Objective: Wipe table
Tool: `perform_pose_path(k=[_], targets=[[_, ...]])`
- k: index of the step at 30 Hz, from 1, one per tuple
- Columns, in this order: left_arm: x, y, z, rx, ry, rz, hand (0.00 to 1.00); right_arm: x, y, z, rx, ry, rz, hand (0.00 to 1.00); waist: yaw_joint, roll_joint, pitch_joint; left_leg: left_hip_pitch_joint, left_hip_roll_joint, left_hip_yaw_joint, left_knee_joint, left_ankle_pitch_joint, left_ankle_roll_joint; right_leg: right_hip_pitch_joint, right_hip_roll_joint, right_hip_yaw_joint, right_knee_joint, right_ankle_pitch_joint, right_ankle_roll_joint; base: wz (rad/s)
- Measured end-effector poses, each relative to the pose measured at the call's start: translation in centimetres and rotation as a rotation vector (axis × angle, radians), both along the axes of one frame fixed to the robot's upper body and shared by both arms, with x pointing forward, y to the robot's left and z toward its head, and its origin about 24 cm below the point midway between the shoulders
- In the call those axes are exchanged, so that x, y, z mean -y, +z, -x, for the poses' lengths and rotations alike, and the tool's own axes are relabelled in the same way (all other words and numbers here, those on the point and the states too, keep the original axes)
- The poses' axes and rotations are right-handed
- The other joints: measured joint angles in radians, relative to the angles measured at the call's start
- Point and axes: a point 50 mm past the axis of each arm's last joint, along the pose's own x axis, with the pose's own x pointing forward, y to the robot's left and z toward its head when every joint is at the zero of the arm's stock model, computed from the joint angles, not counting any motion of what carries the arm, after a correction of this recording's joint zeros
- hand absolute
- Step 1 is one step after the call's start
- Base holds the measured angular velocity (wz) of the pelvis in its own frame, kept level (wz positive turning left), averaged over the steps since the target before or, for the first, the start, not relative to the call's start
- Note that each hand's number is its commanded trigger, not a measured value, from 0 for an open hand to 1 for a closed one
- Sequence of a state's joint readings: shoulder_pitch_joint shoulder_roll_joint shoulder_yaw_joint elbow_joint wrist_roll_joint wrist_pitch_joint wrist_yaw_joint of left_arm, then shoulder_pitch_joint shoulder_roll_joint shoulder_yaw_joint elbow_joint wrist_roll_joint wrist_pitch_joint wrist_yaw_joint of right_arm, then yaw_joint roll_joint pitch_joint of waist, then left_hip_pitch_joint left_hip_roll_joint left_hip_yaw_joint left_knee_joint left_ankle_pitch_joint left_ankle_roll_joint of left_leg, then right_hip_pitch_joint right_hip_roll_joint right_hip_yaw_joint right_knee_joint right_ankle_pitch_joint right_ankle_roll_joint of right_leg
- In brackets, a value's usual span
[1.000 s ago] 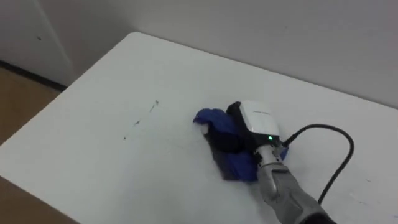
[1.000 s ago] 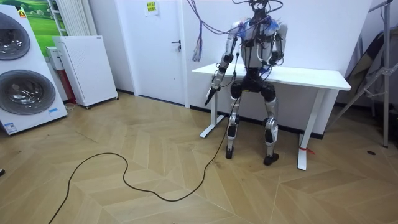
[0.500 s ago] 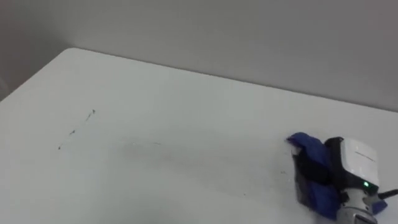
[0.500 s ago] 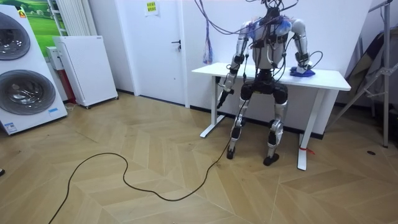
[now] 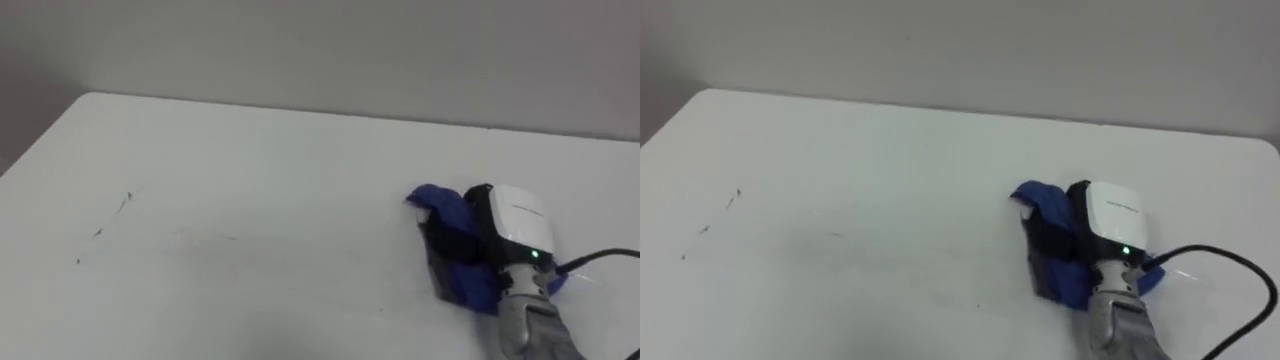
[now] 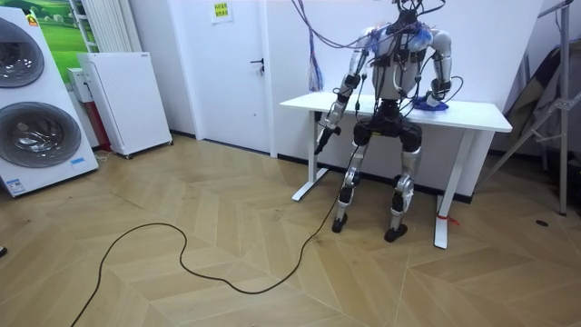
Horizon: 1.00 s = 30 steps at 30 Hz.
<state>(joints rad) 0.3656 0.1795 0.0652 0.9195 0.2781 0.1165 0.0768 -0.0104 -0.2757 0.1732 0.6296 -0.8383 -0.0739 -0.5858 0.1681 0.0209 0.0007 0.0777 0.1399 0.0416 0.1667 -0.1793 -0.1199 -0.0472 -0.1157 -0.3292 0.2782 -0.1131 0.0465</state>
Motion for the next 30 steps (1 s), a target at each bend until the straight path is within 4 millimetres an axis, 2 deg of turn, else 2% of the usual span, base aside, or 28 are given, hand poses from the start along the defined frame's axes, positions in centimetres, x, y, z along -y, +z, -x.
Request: perform_pose_path(k=[1, 2, 4, 7, 9, 10, 11, 19, 24, 30], targets=[[0.0, 0.0, -0.4, 0.011, -0.003, -0.004, 0.00, 0.4, -0.5, 0.9, -0.009, -0.033, -0.007, 1.00, -0.007, -0.011, -0.0031, 0.004, -0.004, -0.003, 0.001, 0.000, 0.001, 0.013, 0.000, 0.004, -0.012, 0.003, 0.004, 0.32], [-0.1, 0.0, -0.4, 0.012, -0.003, -0.004, 0.00, 0.9, -1.1, 1.9, -0.020, -0.067, -0.017, 1.00, -0.012, -0.023, -0.0030, 0.011, -0.008, -0.003, 0.002, 0.000, 0.003, 0.026, 0.004, 0.020, -0.027, 0.007, 0.008, 0.18], [-0.1, 0.0, -0.3, 0.010, -0.003, -0.005, 0.00, 1.8, -1.7, 3.5, -0.039, -0.133, -0.041, 1.00, -0.023, -0.030, -0.0035, 0.022, -0.014, -0.004, 0.009, -0.005, 0.013, 0.054, 0.014, 0.050, -0.059, 0.020, 0.014, 0.09], [-0.1, 0.0, -0.1, 0.004, -0.013, -0.010, 0.00, 3.5, -2.1, 5.8, -0.033, -0.224, -0.054, 1.00, -0.035, -0.025, -0.0071, 0.022, -0.033, -0.002, 0.033, -0.016, 0.032, 0.071, 0.014, 0.101, -0.079, 0.033, 0.025, 0.02], [-0.4, 0.2, -0.2, 0.013, -0.013, -0.036, 0.00, 3.9, -2.2, 6.3, -0.033, -0.242, -0.048, 1.00, -0.035, -0.023, -0.0084, 0.023, -0.043, -0.001, 0.038, -0.020, 0.039, 0.076, 0.013, 0.127, -0.089, 0.039, 0.031, 0.00], [-0.5, 0.2, -0.2, 0.017, -0.013, -0.048, 0.00, 4.1, -2.2, 6.4, -0.034, -0.250, -0.044, 0.70, -0.035, -0.019, -0.0104, 0.025, -0.049, 0.000, 0.038, -0.021, 0.045, 0.083, 0.013, 0.137, -0.094, 0.044, 0.035, -0.03], [-0.6, 0.2, -0.2, 0.019, -0.012, -0.057, 0.00, 4.3, -2.2, 6.5, -0.034, -0.256, -0.042, 0.00, -0.034, -0.018, -0.0112, 0.031, -0.052, 0.005, 0.038, -0.023, 0.049, 0.084, 0.011, 0.142, -0.094, 0.045, 0.036, -0.06], [-0.3, 0.2, -0.9, 0.033, -0.045, -0.064, 0.00, 3.6, -1.8, 5.7, -0.029, -0.230, -0.023, 0.00, -0.030, -0.001, -0.0111, 0.052, -0.053, 0.015, 0.029, -0.025, 0.052, 0.090, 0.019, 0.164, -0.093, 0.046, 0.036, -0.08], [0.0, 0.1, -0.6, 0.021, -0.067, -0.059, 0.00, 3.3, -1.3, 5.6, -0.041, -0.205, -0.004, 0.00, -0.027, -0.002, -0.0101, 0.054, -0.052, 0.014, 0.025, -0.025, 0.052, 0.086, 0.022, 0.170, -0.092, 0.046, 0.035, -0.05], [0.0, 0.1, -0.5, 0.015, -0.066, -0.058, 0.00, 2.8, -0.6, 5.6, -0.026, -0.189, -0.027, 0.00, -0.031, -0.011, -0.0020, 0.057, -0.053, 0.012, 0.019, -0.025, 0.052, 0.079, 0.028, 0.183, -0.090, 0.046, 0.034, -0.05]])
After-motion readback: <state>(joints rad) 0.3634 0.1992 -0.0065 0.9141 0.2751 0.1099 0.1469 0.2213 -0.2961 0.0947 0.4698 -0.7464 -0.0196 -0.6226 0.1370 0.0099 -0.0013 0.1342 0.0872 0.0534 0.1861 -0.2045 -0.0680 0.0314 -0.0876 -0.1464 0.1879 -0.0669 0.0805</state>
